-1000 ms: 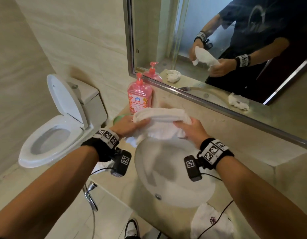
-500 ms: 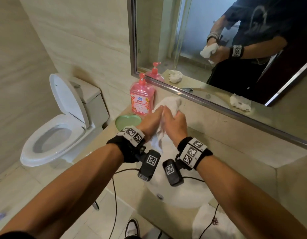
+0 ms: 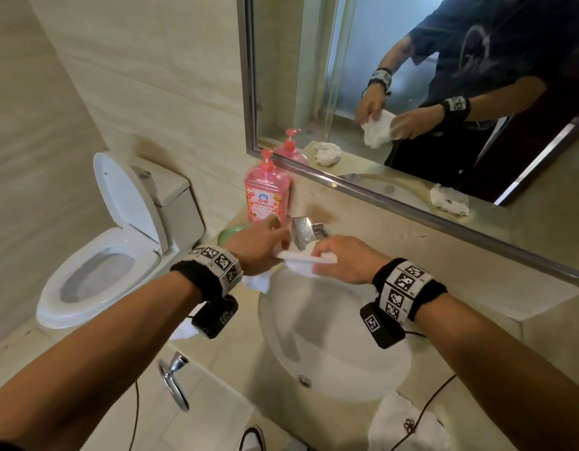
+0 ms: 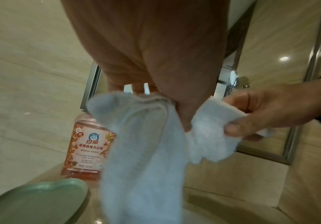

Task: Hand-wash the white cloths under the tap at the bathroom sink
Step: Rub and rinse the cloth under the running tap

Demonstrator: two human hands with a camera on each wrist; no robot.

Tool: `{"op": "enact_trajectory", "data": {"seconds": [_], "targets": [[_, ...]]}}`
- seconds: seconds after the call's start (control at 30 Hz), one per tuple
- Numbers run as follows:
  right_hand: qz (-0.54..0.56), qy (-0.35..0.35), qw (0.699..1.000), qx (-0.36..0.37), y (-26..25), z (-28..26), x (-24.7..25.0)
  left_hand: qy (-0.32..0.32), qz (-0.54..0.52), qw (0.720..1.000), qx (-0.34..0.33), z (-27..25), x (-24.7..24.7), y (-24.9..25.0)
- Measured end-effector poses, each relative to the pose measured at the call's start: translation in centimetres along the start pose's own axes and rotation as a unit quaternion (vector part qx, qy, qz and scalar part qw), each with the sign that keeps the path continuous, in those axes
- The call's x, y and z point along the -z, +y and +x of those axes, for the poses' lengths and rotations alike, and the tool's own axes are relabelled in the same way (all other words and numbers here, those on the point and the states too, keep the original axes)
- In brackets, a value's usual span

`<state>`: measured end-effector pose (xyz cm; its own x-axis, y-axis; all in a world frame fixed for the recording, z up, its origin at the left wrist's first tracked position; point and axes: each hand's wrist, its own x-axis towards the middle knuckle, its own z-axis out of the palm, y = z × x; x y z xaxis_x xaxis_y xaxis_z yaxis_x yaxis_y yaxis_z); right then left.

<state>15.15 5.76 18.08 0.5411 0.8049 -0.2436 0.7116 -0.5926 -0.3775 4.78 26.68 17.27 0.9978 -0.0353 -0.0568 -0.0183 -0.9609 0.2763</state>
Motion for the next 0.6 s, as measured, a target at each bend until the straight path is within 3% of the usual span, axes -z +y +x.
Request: {"op": "enact_trajectory", "data": {"seconds": [0.07,0.17,0.27,0.4,0.47,0.53,0.6], "targets": [[-0.025,0.028,0.999,0.008,0.0,-0.1,0.2,0.018,-0.021,0.999,-0.045,-0.2,0.8,-0.1],[-0.024,0.087,0.996,0.005,-0.2,-0.3,1.3,0.026,-0.047,0.998,-0.041,-0.5,1.3,-0.3],[0.147,0.162,0.976,0.000,-0.1,-0.5,2.7,0.045,-0.126,0.991,0.025,-0.9,2.1,-0.7],[0.308,0.223,0.922,-0.075,0.0,-0.3,2.7,0.082,-0.238,0.963,0.094,-0.7,2.7,-0.5],[0.342,0.281,0.890,-0.112,-0.5,0.5,2.1,0.079,-0.334,0.930,0.132,0.0,3.1,1.0],[0.372,0.315,0.867,-0.106,-2.7,1.3,0.7,0.076,-0.476,0.857,0.184,1.2,3.3,3.1],[0.386,0.317,0.864,-0.061,-5.3,2.1,-0.2,0.092,-0.578,0.788,0.192,2.4,3.3,5.3]]}}
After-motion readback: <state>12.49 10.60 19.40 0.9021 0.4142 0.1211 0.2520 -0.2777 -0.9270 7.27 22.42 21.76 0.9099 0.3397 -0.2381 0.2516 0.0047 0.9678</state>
